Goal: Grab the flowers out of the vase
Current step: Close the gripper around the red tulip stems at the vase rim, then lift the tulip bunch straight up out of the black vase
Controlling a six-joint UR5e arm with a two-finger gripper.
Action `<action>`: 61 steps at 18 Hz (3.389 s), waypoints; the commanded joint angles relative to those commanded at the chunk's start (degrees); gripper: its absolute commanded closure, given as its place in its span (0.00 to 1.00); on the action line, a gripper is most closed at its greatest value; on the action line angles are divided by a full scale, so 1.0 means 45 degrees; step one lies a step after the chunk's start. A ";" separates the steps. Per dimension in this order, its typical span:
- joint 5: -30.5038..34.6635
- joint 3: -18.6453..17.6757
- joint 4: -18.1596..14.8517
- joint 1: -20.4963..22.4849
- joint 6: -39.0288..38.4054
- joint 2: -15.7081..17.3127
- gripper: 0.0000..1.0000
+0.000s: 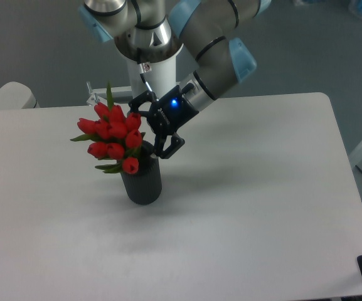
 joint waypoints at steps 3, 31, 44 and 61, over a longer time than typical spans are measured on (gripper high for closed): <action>-0.0350 0.0000 0.0000 0.0000 -0.0078 0.0000 0.00; -0.0469 -0.0156 -0.0097 0.0039 -0.0331 0.0097 0.73; -0.0995 -0.0078 -0.1931 0.0527 -0.0664 0.2010 0.73; -0.2520 0.1406 -0.2422 0.0879 -0.3534 0.2617 0.73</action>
